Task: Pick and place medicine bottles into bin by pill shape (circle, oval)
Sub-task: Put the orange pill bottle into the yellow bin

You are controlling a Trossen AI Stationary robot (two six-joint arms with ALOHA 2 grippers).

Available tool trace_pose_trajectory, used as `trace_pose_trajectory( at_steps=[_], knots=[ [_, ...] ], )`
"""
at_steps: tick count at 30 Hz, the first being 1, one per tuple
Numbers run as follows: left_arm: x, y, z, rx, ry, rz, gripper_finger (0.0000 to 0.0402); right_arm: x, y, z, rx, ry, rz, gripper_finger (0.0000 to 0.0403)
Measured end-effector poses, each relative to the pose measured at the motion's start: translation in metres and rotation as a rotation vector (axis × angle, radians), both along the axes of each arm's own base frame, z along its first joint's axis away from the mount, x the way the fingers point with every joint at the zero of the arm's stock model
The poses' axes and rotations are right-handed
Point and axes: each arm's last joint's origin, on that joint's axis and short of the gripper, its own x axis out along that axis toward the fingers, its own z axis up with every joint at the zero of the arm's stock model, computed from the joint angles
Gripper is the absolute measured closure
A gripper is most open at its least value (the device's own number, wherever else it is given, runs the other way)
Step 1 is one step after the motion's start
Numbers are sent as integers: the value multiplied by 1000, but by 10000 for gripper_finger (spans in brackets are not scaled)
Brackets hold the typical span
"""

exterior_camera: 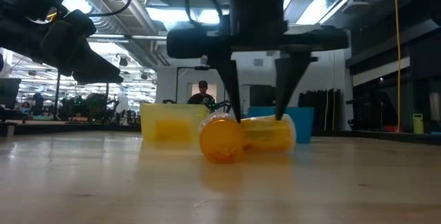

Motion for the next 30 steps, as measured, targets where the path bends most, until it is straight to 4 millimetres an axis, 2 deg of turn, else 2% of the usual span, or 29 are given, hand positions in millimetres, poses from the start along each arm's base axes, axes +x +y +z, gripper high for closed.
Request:
trace_pose_trajectory(
  at_steps=[5, 13, 18, 23, 27, 30],
  knots=[
    [0, 0, 0, 0, 0, 0, 147, 7, -20, 0, -24, 15, 77, 183],
    [0, 0, 0, 0, 0, 0, 147, 22, -35, 0, -2, -28, 305, 183],
    [0, 0, 0, 0, 0, 0, 147, 27, -34, 21, -6, -46, 485, 183],
    [0, 0, 0, 0, 0, 0, 147, 24, -36, 53, -18, -73, 369, 183],
    [0, 0, 0, 0, -1, 1, 147, 20, -37, 60, -1, -95, 296, 183],
    [0, 0, 0, 0, 0, 1, 147, 20, -37, 63, 20, -100, 304, 183]
  ],
)
